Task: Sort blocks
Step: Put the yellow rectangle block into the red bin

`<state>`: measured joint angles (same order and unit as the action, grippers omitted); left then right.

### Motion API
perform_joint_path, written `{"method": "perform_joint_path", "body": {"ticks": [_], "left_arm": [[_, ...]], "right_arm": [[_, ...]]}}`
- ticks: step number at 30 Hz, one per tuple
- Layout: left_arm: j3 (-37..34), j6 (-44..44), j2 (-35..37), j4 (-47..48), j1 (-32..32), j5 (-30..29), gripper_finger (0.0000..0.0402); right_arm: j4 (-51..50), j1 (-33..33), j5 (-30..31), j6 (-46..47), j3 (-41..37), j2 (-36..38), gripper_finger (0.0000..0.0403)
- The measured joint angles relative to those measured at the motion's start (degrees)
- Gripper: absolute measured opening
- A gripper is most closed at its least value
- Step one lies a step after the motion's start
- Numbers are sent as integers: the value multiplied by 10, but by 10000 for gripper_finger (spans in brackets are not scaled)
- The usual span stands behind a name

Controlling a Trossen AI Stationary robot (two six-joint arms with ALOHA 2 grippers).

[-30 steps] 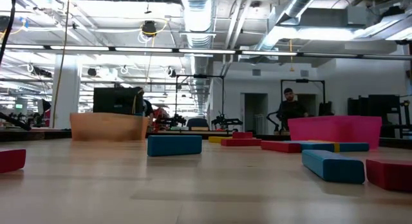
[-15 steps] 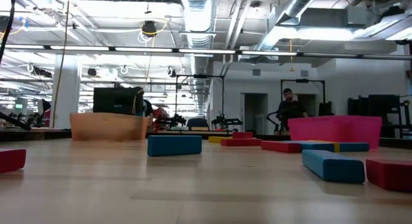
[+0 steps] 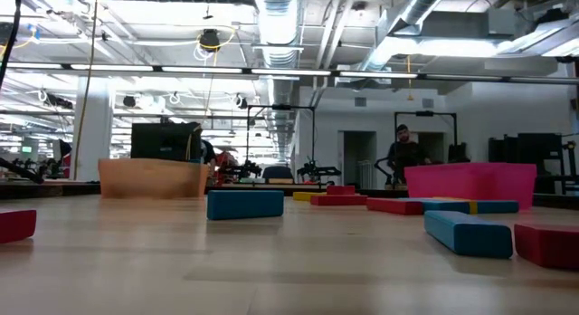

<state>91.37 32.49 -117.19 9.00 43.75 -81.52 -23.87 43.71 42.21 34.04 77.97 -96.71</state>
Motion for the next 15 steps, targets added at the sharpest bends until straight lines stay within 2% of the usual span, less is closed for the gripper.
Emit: {"method": "perform_joint_path", "body": {"ticks": [4,7,12,15], "left_arm": [[0,-110,0,115,-8,-10,166],[0,-223,0,217,-14,-9,166],[0,-435,0,392,-16,23,166],[-2,-539,0,465,-18,53,166]], "right_arm": [[-29,-8,1,3,0,6,52],[-87,-19,14,23,0,23,52],[-242,-57,35,85,0,58,52],[-338,-89,41,120,0,89,52]]}}
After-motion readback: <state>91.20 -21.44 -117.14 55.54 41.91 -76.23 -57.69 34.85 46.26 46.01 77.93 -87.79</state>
